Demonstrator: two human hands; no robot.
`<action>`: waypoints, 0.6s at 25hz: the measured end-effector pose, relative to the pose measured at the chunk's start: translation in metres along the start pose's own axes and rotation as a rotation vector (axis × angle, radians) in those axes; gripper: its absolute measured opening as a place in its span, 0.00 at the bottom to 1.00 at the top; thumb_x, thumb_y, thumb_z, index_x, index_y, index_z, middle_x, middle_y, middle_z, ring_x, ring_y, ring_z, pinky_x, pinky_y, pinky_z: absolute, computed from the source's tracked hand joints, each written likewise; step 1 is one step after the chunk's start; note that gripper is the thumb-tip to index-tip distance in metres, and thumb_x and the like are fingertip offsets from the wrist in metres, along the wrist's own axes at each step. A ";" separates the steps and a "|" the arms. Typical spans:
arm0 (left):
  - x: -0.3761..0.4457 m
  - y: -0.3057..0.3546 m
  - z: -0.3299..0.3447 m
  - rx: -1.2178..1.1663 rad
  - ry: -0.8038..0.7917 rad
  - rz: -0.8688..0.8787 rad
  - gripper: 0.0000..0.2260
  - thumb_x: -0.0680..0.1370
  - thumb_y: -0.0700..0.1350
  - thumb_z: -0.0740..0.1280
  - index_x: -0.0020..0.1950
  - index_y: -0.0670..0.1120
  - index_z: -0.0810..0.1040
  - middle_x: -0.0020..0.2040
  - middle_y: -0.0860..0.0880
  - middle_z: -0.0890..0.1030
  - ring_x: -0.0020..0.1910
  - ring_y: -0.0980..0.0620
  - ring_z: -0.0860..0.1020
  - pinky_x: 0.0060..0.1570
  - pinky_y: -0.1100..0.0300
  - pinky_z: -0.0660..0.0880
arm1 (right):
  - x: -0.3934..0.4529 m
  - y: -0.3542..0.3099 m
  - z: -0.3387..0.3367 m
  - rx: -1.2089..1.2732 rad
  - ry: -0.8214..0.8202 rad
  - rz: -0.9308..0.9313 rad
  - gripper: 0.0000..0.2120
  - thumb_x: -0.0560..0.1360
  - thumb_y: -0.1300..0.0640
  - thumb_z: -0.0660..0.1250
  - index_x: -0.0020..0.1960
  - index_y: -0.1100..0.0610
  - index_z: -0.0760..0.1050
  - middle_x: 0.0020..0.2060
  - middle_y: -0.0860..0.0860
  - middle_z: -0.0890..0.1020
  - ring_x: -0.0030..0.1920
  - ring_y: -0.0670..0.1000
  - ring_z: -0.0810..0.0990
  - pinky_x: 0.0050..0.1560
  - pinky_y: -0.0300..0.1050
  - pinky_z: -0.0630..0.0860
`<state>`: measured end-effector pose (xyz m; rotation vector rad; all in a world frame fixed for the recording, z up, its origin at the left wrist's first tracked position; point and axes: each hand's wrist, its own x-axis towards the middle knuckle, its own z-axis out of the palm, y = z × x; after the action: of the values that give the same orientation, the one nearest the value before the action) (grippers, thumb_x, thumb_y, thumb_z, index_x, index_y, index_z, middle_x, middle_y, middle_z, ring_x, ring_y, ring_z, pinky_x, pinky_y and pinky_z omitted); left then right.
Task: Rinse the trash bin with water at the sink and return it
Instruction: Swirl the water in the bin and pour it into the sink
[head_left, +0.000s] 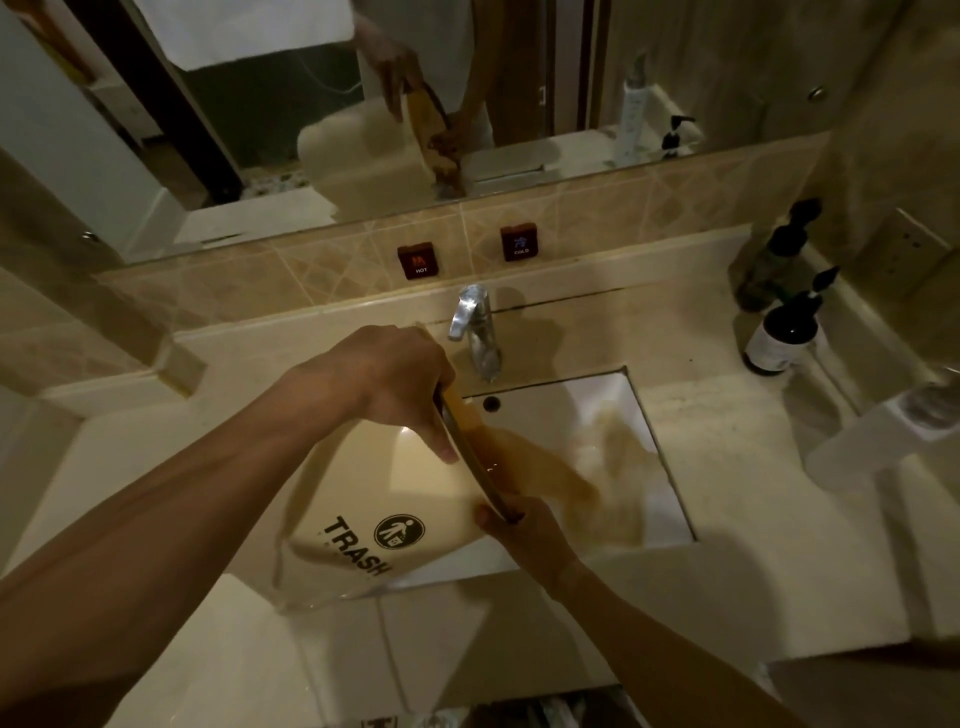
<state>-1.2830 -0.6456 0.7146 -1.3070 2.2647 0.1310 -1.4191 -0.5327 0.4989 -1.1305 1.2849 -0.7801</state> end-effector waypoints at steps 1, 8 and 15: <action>-0.001 -0.001 0.000 -0.006 -0.006 -0.007 0.25 0.59 0.73 0.72 0.42 0.55 0.79 0.37 0.58 0.77 0.37 0.58 0.76 0.38 0.58 0.76 | 0.001 0.002 0.002 0.004 0.003 -0.004 0.25 0.67 0.41 0.70 0.34 0.64 0.74 0.27 0.45 0.69 0.28 0.41 0.65 0.35 0.40 0.63; 0.000 -0.006 0.010 -0.053 -0.092 -0.015 0.25 0.58 0.73 0.73 0.42 0.55 0.79 0.37 0.57 0.80 0.37 0.57 0.77 0.35 0.60 0.74 | -0.006 0.007 0.016 0.074 0.006 -0.024 0.41 0.54 0.23 0.68 0.43 0.61 0.81 0.41 0.62 0.82 0.43 0.57 0.80 0.47 0.47 0.75; 0.002 -0.014 0.011 -0.052 -0.098 -0.010 0.27 0.58 0.73 0.72 0.43 0.54 0.80 0.39 0.54 0.82 0.40 0.55 0.79 0.44 0.54 0.80 | -0.013 -0.011 0.019 0.069 -0.032 -0.031 0.26 0.67 0.36 0.70 0.38 0.61 0.79 0.33 0.53 0.82 0.34 0.40 0.77 0.37 0.29 0.71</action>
<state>-1.2678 -0.6512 0.7067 -1.3095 2.1849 0.2467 -1.4007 -0.5205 0.5120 -1.1058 1.2079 -0.8199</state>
